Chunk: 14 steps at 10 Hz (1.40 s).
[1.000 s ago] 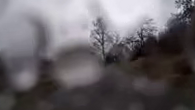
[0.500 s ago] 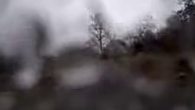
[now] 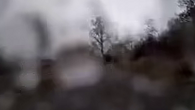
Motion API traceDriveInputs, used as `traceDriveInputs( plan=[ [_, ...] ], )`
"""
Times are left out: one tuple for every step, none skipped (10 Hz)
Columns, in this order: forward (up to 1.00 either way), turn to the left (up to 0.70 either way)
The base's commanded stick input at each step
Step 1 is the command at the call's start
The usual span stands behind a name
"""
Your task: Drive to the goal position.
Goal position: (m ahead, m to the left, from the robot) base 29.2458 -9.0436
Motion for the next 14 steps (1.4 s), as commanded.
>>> traceDriveInputs(
  plan=[
    [0.85,0.00],
    [0.85,0.00],
    [0.85,0.00],
    [0.85,0.00],
    [0.85,0.00],
    [0.85,0.00],
    [0.85,0.00],
    [0.85,0.00],
    [0.85,0.00],
    [0.85,0.00],
    [0.85,0.00],
    [0.85,0.00],
    [0.85,0.00],
    [0.85,0.00]
  ],
)
